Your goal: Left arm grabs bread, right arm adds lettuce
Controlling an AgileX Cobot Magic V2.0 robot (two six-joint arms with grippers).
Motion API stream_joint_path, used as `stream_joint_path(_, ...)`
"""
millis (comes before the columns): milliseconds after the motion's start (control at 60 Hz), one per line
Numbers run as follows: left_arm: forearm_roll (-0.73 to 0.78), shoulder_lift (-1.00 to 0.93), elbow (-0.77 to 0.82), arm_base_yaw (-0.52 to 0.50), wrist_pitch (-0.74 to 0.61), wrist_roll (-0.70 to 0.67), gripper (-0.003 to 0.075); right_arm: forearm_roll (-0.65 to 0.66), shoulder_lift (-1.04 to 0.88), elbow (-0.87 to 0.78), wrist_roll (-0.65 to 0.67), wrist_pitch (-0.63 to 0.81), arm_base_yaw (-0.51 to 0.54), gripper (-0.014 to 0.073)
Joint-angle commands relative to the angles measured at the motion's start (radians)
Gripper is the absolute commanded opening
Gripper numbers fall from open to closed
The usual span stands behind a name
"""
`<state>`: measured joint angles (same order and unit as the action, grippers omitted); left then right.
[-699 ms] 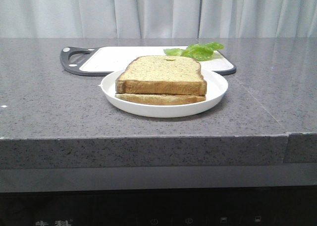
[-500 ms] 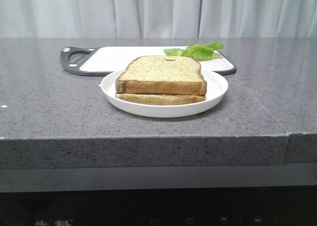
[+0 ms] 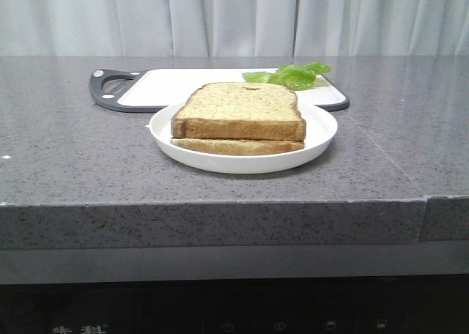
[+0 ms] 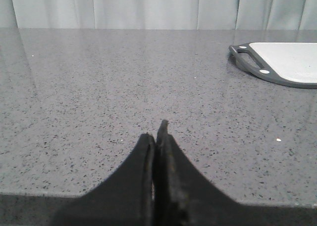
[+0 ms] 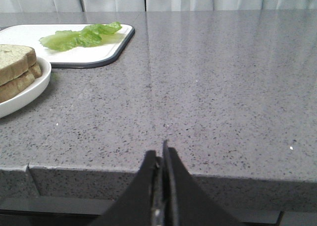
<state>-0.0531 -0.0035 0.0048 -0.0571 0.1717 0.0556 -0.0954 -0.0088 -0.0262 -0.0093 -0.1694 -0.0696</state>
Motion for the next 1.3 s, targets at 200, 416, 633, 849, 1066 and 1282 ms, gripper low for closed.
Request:
stream_joint_path(200, -0.004, -0.019, 0.005, 0.006, -0.085, -0.006, -0.0020, 0.012, -0.023, 0.002, -0.004, 0.077, 0.000, -0.0072)
stream_joint_path(416, -0.004, -0.019, 0.005, 0.006, -0.085, -0.006, -0.0020, 0.012, -0.023, 0.002, -0.004, 0.078, 0.000, -0.0072)
stream_joint_path(633, -0.004, -0.019, 0.005, 0.006, -0.085, -0.006, -0.0020, 0.012, -0.023, 0.002, -0.004, 0.078, 0.000, -0.0072)
stream_joint_path(849, -0.006, -0.019, -0.001, 0.006, -0.117, -0.006, -0.0021, 0.007, -0.023, 0.003, -0.004, 0.107, 0.000, -0.0072)
stream_joint_path(1066, -0.027, 0.033, -0.164, 0.008, -0.033, -0.006, -0.0021, 0.007, -0.004, 0.147, -0.004, 0.006, 0.000, -0.0070)
stream_joint_path(1282, -0.027, 0.309, -0.384, 0.008, 0.032, -0.006, -0.0021, 0.007, 0.184, 0.394, -0.004, -0.089, 0.000, -0.0070)
